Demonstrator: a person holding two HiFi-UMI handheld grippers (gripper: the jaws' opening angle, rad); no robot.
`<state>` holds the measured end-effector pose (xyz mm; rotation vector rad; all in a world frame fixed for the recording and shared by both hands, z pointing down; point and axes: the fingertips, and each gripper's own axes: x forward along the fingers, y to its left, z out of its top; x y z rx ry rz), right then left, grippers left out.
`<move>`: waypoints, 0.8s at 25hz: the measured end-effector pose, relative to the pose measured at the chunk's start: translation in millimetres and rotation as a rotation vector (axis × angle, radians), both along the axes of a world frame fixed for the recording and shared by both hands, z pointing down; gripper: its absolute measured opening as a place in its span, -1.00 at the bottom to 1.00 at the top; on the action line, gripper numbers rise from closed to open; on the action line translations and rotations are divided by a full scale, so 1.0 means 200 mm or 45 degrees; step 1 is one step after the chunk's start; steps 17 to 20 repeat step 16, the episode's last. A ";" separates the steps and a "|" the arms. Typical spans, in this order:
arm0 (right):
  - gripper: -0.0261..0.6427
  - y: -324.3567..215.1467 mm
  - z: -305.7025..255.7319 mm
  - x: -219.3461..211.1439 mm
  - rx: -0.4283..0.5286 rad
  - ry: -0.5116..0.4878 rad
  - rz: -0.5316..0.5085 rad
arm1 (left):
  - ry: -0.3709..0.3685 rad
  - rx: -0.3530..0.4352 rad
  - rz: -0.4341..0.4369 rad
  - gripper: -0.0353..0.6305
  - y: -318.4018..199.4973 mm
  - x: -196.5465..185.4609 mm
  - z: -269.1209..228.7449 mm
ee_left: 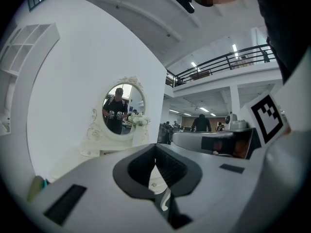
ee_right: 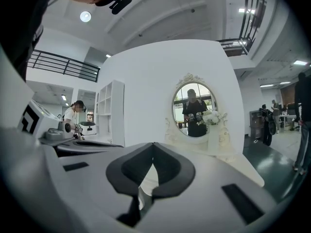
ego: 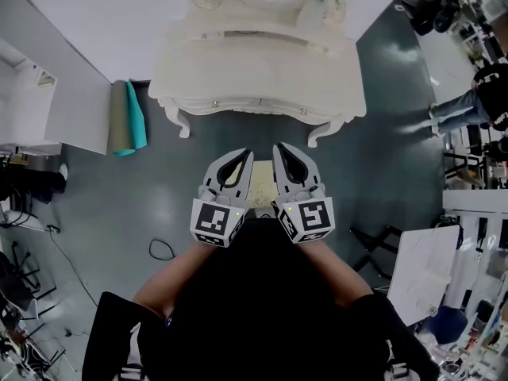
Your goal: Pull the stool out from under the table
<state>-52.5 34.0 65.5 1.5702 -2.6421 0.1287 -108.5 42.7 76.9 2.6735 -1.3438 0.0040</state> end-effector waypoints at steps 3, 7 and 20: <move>-0.87 -0.01 0.02 -0.06 -0.011 0.017 -0.012 | 0.015 0.017 0.001 -0.85 0.01 -0.05 -0.03; -0.87 0.00 0.03 -0.14 -0.018 0.036 -0.010 | 0.016 0.012 0.016 -0.85 0.00 -0.11 -0.02; -0.87 -0.04 0.05 -0.25 -0.013 0.057 0.030 | 0.028 0.003 0.039 -0.85 -0.05 -0.23 0.01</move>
